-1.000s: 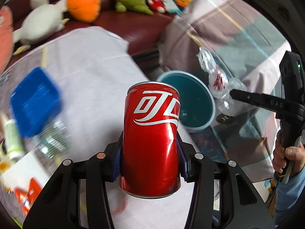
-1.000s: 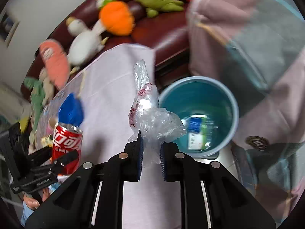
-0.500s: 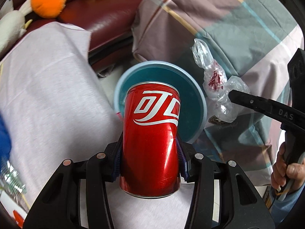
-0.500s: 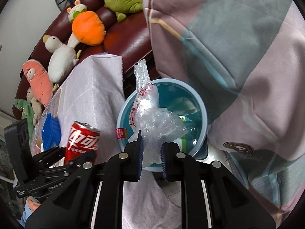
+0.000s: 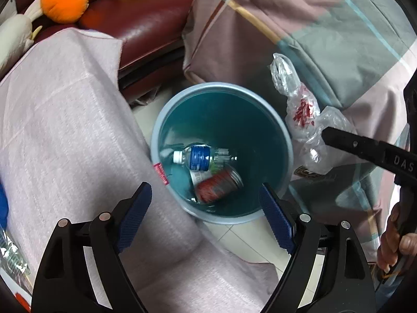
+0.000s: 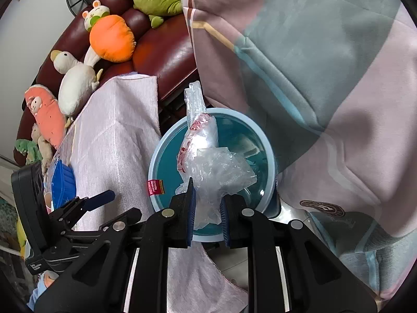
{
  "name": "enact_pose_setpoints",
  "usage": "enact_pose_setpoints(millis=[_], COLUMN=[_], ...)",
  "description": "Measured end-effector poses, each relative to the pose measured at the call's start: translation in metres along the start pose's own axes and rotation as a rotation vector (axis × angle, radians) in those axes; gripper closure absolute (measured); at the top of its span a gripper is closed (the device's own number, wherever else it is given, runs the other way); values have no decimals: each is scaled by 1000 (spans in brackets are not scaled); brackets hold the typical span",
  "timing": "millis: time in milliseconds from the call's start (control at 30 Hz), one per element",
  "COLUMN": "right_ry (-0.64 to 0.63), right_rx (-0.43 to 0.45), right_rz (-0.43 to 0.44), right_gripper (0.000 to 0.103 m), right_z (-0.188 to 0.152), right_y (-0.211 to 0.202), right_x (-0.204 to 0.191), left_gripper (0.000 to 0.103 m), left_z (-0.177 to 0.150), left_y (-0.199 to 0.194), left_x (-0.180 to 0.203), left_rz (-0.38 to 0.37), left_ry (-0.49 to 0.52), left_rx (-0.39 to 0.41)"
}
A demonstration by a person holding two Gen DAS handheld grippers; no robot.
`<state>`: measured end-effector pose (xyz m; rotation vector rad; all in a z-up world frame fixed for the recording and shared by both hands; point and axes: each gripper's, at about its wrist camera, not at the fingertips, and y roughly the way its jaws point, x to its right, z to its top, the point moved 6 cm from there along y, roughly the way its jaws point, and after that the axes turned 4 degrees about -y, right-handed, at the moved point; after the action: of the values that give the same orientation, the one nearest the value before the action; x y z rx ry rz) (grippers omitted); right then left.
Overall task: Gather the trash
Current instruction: 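Drop the cola can and plastic bag into the teal bin, opening both tools, then grasp the white-and-blue snack wrapper with the left tool while the right tool approaches the white lid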
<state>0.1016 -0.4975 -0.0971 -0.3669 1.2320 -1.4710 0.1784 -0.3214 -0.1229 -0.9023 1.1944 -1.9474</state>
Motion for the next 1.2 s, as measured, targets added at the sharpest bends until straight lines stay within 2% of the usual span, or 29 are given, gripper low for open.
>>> enact_pose_setpoints(millis=[200, 233, 267, 333, 400, 467, 567, 900, 1200], right_ry=[-17, -21, -23, -28, -33, -26, -33, -92, -209], right_rx=[-20, -25, -29, -22, -21, -23, -28, -63, -94], right_rz=[-3, -3, -2, -15, -19, -21, -32, -9, 28], right_gripper=[83, 79, 62, 47, 45, 36, 30, 29, 29], right_z=[-1, -2, -2, -2, -2, -2, -4, -27, -62], right_y=[9, 11, 12, 12, 11, 10, 7, 0, -3], right_x=[-9, -11, -12, -15, -18, -19, -24, -68, -142], left_gripper=[18, 18, 17, 17, 16, 16, 16, 16, 16], left_z=[-9, -11, -12, -15, -19, -22, -26, -60, -110], left_y=[-8, -11, -13, -18, -23, -26, -32, -73, -128], left_x=[-10, -12, -14, -16, -18, -20, -25, -60, -117], left_rz=[-5, -8, -10, -21, -22, -22, -30, -8, 48], left_ry=[-20, -23, -27, -35, -36, -36, -49, -107, -194], left_rx=[0, 3, 6, 12, 16, 18, 23, 73, 135])
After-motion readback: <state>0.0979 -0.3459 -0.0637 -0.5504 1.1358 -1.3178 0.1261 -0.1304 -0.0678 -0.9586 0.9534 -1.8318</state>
